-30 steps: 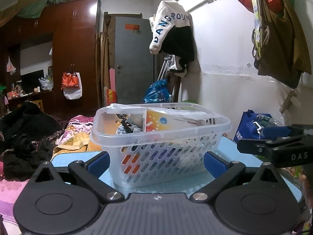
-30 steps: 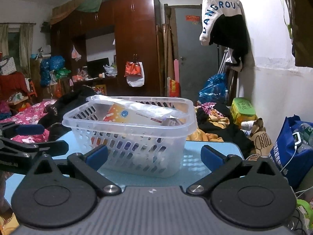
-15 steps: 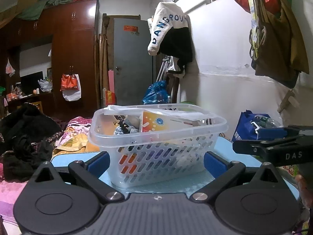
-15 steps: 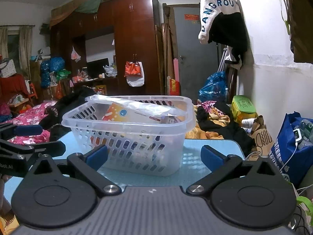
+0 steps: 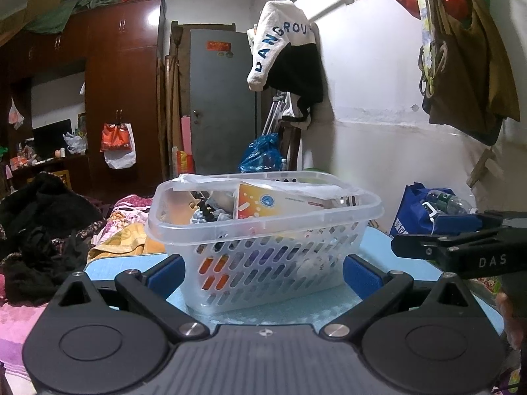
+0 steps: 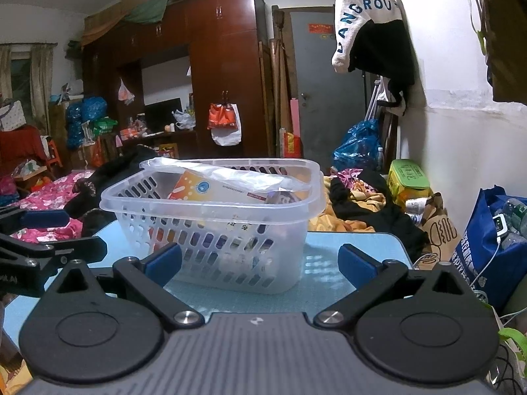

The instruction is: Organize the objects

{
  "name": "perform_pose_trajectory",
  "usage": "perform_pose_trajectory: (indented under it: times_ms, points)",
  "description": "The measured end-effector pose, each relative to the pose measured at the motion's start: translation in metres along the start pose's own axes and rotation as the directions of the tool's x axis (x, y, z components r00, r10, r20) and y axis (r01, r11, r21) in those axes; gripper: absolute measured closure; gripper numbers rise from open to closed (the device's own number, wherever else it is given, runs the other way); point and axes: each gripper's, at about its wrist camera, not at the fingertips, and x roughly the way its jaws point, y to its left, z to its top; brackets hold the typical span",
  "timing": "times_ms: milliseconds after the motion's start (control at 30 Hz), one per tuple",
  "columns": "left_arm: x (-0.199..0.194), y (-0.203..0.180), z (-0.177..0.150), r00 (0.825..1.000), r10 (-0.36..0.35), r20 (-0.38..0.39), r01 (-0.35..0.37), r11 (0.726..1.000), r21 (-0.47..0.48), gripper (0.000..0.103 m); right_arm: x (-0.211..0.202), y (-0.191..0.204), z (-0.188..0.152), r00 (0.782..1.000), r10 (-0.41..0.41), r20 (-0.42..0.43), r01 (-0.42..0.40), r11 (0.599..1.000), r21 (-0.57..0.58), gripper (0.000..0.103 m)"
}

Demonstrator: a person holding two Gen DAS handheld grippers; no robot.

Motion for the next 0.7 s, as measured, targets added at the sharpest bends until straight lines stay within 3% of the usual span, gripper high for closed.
perform_pose_trajectory:
  times_ms: [700]
  points:
    - [-0.0015, -0.0052, -0.0003, 1.0, -0.003, 0.003, 0.003, 1.0, 0.019, 0.0, 0.0001, 0.0026, -0.0015, 1.0, -0.007, -0.003, 0.007, 1.0, -0.02, 0.0]
